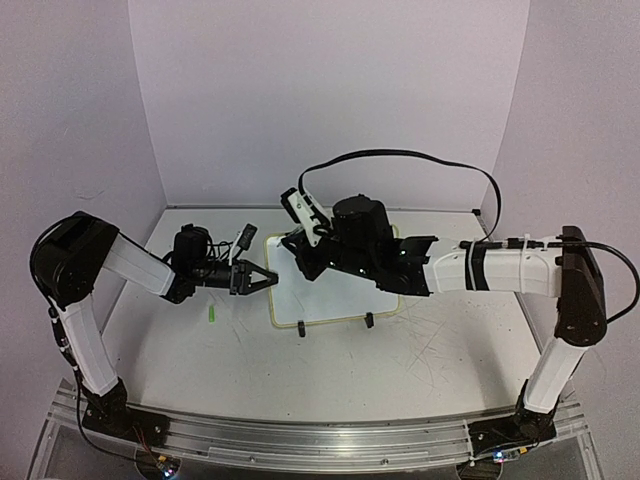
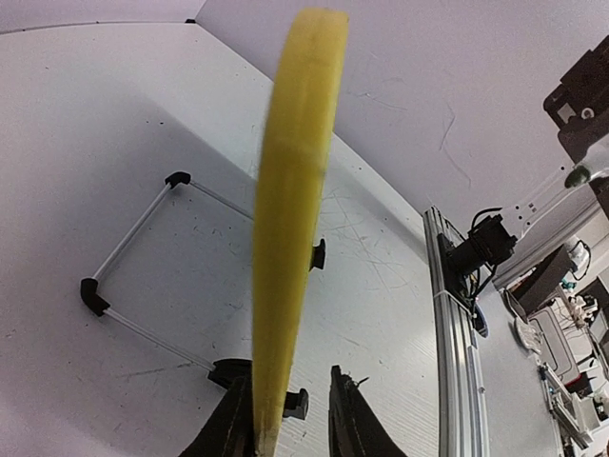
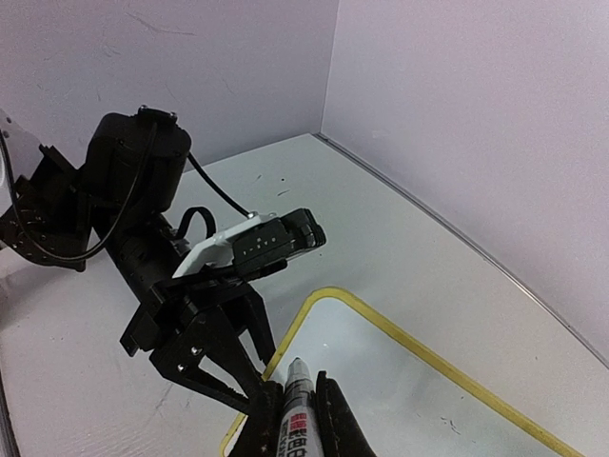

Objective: Write a sentence on the whiteboard
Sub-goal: Hold the whiteboard at the center of the board, then write a sentence on the whiteboard.

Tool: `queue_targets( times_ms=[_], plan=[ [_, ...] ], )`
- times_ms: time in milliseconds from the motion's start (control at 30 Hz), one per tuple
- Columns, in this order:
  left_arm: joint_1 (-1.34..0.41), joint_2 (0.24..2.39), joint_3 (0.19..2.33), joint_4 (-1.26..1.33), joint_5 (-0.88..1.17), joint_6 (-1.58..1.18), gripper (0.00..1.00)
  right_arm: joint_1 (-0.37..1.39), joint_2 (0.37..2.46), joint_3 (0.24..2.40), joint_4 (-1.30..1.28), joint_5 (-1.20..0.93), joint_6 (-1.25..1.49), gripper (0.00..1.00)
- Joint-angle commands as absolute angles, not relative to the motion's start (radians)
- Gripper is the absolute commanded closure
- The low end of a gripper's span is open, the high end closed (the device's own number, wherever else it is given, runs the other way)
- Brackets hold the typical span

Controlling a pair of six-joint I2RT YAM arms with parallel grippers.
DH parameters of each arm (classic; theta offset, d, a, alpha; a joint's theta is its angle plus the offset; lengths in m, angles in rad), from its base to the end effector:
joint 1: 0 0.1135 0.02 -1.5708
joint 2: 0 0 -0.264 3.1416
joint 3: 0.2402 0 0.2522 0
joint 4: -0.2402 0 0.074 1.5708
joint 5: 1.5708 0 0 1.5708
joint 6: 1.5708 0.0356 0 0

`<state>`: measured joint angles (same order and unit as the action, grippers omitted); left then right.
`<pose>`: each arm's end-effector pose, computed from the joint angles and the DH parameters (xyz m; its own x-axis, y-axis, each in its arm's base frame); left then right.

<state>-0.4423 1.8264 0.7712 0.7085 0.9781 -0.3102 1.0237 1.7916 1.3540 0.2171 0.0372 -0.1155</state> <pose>0.3019 -0.1756 0.1535 -0.5806 0.0863 -0.8096 0.8053 0.2072 -0.5555 0.2259 0.3683 0.2977 -0.0168 -0.2490 -0.9684 -0.8421 0.5257 -0.1205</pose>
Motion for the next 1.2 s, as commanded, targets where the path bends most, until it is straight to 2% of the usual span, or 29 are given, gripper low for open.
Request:
queue_targets(
  times_ms=[0, 133, 533, 1167],
  plan=[
    [-0.428, 1.838, 0.810, 0.750, 1.018, -0.275, 0.77, 1.025, 1.799, 1.384, 0.261, 0.057, -0.135, 1.00],
    [-0.428, 1.851, 0.812, 0.753, 1.016, -0.263, 0.87, 1.025, 1.795, 1.323, 0.339, 0.080, -0.160, 1.00],
    [-0.428, 1.834, 0.780, 0.753, 0.959, -0.211, 1.00, 1.049, 1.869, 1.357, 0.397, 0.147, -0.235, 1.00],
    [-0.430, 1.832, 0.766, 0.753, 0.928, -0.182, 1.00, 1.068, 1.914, 1.364, 0.459, 0.254, -0.287, 1.00]
  ],
)
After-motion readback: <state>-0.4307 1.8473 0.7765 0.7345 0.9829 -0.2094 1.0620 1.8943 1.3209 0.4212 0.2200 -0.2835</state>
